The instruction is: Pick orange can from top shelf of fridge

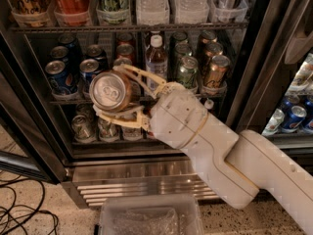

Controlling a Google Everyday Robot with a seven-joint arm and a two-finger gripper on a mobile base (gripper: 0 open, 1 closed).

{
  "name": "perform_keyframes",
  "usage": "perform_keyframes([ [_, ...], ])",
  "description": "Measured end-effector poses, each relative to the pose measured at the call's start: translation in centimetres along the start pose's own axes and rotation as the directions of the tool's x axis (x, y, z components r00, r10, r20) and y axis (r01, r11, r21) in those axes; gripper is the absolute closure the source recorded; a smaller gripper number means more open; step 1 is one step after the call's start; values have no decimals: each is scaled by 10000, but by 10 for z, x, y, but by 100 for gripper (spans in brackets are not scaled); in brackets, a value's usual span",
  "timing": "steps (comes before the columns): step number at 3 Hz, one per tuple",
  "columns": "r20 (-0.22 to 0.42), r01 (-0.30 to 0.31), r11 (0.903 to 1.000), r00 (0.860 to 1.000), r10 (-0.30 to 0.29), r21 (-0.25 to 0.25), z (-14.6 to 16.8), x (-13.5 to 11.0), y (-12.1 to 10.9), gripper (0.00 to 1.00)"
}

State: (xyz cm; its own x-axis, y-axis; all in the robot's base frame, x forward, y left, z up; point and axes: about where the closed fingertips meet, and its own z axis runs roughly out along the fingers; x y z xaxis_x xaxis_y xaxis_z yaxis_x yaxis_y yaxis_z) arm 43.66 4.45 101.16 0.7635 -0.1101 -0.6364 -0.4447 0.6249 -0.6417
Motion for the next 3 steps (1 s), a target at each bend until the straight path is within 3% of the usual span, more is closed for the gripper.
perform_keyframes([
  [1,1903,57,9979,9816,-180,652,-22,-48,-27,100],
  [2,2475,59,9980,9686,-213,625,-25,-64,-26,100],
  [3,2474,59,9980,9687,-213,625,-25,-64,-26,100],
])
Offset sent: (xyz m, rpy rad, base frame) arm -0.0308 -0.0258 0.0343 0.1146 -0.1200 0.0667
